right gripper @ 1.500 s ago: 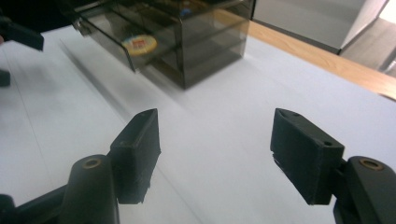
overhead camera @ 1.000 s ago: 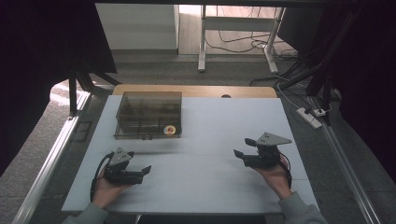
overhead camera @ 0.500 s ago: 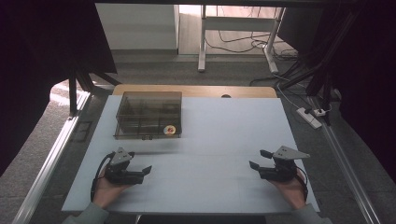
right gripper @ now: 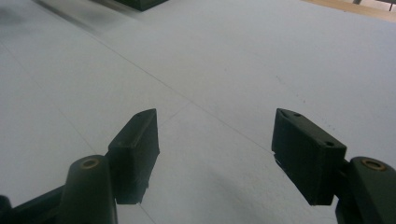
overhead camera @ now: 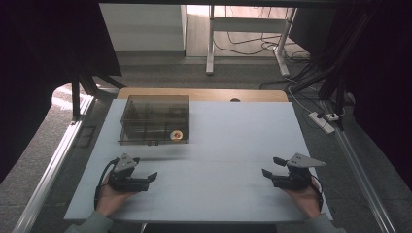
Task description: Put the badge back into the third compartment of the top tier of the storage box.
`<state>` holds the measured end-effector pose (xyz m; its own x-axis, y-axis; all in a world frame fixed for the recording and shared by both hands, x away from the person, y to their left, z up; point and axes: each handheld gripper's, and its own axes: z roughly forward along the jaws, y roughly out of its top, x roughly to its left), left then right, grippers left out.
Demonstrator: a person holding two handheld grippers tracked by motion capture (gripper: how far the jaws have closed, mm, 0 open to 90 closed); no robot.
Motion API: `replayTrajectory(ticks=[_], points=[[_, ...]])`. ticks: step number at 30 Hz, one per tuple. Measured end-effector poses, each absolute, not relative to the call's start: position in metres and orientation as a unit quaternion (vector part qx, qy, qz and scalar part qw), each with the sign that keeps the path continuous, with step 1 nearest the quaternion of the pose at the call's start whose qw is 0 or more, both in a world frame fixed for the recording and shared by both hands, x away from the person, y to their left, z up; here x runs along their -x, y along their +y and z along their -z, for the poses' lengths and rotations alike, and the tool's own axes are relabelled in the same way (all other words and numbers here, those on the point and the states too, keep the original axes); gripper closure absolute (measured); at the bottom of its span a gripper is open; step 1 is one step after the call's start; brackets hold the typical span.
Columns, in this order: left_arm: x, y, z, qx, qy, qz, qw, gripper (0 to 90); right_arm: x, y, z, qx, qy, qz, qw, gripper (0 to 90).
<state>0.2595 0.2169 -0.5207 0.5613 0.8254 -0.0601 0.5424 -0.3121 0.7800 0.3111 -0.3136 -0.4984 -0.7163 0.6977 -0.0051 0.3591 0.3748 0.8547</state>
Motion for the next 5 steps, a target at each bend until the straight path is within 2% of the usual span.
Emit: replayTrajectory(ticks=[5], points=[[-0.2601,0.2169,0.5209,-0.79,0.433,-0.178,0.396,11.8,-0.3107,-0.3131,0.4987,-0.326,0.809,-0.452,0.187,31.8]])
